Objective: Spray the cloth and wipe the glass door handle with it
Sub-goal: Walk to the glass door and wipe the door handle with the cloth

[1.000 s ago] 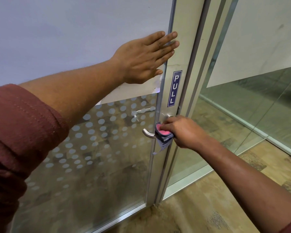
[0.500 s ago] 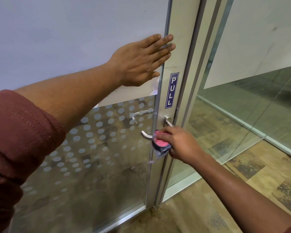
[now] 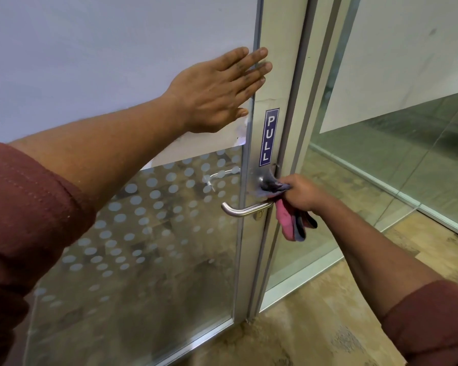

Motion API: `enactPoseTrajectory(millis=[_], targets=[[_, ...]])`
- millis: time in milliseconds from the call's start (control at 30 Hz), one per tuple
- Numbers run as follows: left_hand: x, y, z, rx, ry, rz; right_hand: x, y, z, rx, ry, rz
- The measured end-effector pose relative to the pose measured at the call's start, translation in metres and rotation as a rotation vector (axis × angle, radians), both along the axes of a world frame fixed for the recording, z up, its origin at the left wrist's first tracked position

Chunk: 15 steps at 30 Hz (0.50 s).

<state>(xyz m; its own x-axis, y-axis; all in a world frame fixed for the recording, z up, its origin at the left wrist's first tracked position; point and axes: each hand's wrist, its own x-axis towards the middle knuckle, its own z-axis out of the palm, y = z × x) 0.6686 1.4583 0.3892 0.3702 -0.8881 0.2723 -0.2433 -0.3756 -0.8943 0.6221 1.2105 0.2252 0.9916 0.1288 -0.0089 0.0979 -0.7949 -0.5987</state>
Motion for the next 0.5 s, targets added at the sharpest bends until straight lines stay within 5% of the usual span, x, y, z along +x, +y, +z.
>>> enactPoseTrajectory(millis=[267, 500], targets=[[0.003, -0.001, 0.000, 0.007, -0.004, -0.021, -0.035, 0.019, -0.050, 0.895, 0.068, -0.296], [0.001, -0.001, -0.001, -0.010, 0.009, 0.001, -0.057, 0.050, -0.080, 1.056, -0.028, -0.479]])
